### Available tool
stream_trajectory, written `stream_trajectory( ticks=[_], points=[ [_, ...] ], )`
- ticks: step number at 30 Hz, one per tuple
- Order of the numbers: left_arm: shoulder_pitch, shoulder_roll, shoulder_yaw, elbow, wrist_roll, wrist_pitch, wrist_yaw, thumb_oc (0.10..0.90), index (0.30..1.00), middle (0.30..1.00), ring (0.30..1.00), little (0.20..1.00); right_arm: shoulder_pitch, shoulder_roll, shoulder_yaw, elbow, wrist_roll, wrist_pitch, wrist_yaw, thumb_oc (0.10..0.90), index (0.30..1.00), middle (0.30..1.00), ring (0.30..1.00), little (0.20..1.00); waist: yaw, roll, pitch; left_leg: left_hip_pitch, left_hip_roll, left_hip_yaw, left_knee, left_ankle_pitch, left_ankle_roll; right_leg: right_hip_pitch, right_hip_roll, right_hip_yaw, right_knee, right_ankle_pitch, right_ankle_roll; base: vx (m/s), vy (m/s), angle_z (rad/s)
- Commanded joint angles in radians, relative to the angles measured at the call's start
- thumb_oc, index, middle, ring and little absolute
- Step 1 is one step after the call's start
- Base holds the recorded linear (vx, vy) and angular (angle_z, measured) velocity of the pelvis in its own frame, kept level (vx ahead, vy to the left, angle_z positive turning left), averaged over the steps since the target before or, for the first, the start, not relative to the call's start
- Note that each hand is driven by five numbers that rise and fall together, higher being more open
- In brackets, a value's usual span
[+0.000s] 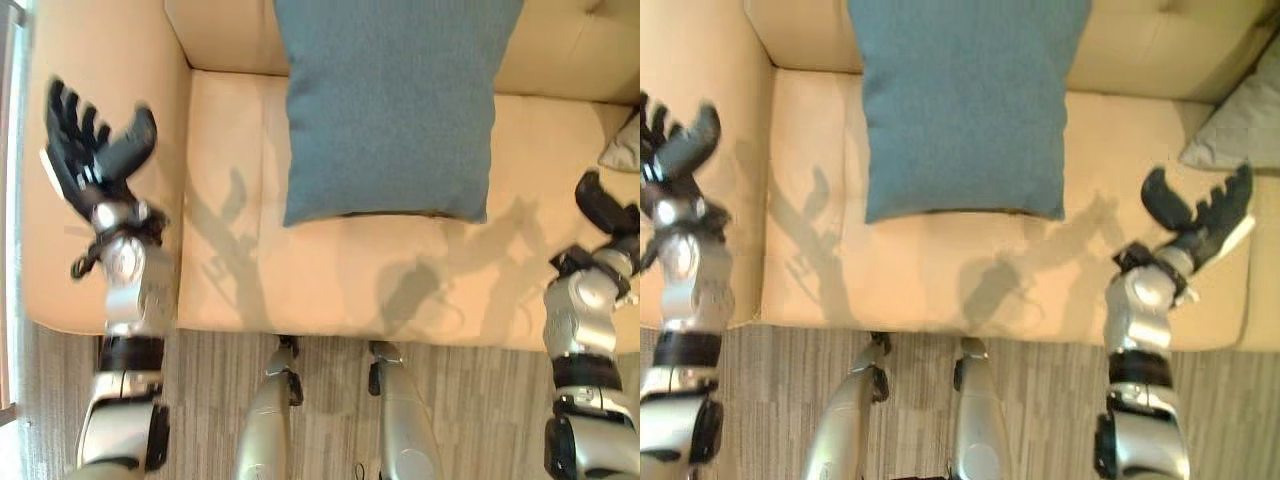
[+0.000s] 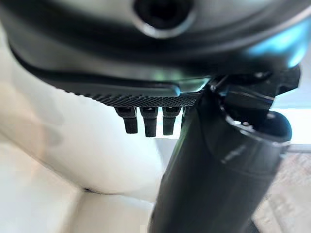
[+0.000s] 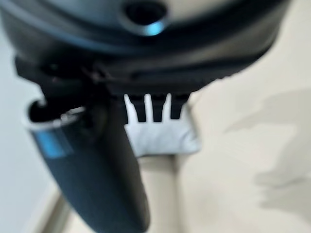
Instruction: Pick up all the scattered cushions and arrange them neatly on the sofa.
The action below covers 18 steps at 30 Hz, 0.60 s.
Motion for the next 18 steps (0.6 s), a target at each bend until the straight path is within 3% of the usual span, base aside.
stream_trajectory(
  ticks=[1, 6, 8, 11, 13, 15, 18],
  points=[
    [0.206, -0.020, 0.004, 0.077, 0.036, -0.047, -0.136, 0.800, 0.900, 0.900, 0.900, 0.900, 0.196, -0.026, -0.084, 0.026, -0.080, -0.041, 0.070, 0.800, 0.900, 0.900, 0.900, 0.900, 0.020, -0.018, -0.215, 0.050, -0.022, -0.031, 0.101, -0.189, 0.010, 0.074, 0.017, -0.066, 0.089, -0.144, -0.008, 0.01, 0.022, 0.21],
    [0.365, -0.080, -0.009, 0.278, 0.220, 0.007, -0.110, 0.800, 0.900, 0.900, 0.900, 0.900, 0.300, 0.048, -0.129, 0.129, -0.036, -0.033, 0.130, 0.800, 0.900, 0.900, 0.900, 0.900, 0.020, -0.012, -0.244, 0.177, -0.020, -0.032, 0.088, -0.210, 0.014, 0.205, 0.014, -0.099, 0.080, -0.154, 0.000, 0.05, 0.069, 0.15],
    [0.414, -0.131, -0.015, 0.480, 0.304, 0.041, -0.112, 0.800, 0.900, 0.900, 0.900, 0.900, 0.357, 0.091, -0.125, 0.190, -0.024, -0.021, 0.168, 0.800, 0.900, 0.900, 0.900, 0.900, 0.027, -0.017, -0.283, 0.263, -0.031, -0.019, 0.037, -0.216, 0.013, 0.299, 0.016, -0.111, -0.001, -0.138, 0.013, 0.12, 0.116, 0.02],
    [0.448, -0.198, -0.029, 0.699, 0.407, 0.072, -0.081, 0.800, 0.900, 0.900, 0.900, 0.900, 0.369, 0.164, -0.110, 0.302, 0.021, -0.023, 0.182, 0.800, 0.900, 0.900, 0.900, 0.900, 0.043, -0.025, -0.332, 0.341, -0.039, 0.005, -0.060, -0.212, 0.012, 0.348, 0.016, -0.113, -0.146, -0.026, 0.057, 0.01, 0.045, -0.14],
    [0.444, -0.212, -0.045, 0.772, 0.452, 0.087, -0.076, 0.800, 0.900, 0.900, 0.900, 0.900, 0.363, 0.193, -0.096, 0.341, 0.041, -0.024, 0.186, 0.800, 0.900, 0.900, 0.900, 0.900, 0.053, -0.026, -0.343, 0.357, -0.030, 0.025, -0.083, -0.196, 0.011, 0.350, 0.012, -0.122, -0.162, 0.009, 0.069, -0.09, -0.026, -0.32],
    [0.424, -0.220, -0.073, 0.845, 0.491, 0.116, -0.083, 0.800, 0.900, 0.900, 0.900, 0.900, 0.345, 0.238, -0.070, 0.405, 0.092, -0.031, 0.194, 0.800, 0.900, 0.900, 0.900, 0.900, 0.075, -0.025, -0.329, 0.363, -0.007, 0.040, -0.091, -0.167, 0.008, 0.380, 0.000, -0.146, -0.105, -0.028, 0.072, -0.30, -0.064, -0.27],
    [0.444, -0.234, -0.096, 0.918, 0.542, 0.149, -0.101, 0.800, 0.900, 0.900, 0.900, 0.900, 0.363, 0.273, -0.020, 0.501, 0.096, -0.011, 0.205, 0.800, 0.900, 0.900, 0.900, 0.900, 0.127, -0.037, -0.372, 0.330, 0.009, 0.058, -0.116, -0.113, 0.010, 0.468, -0.012, -0.143, 0.057, -0.090, 0.069, -0.40, -0.108, -0.26]
  ],
)
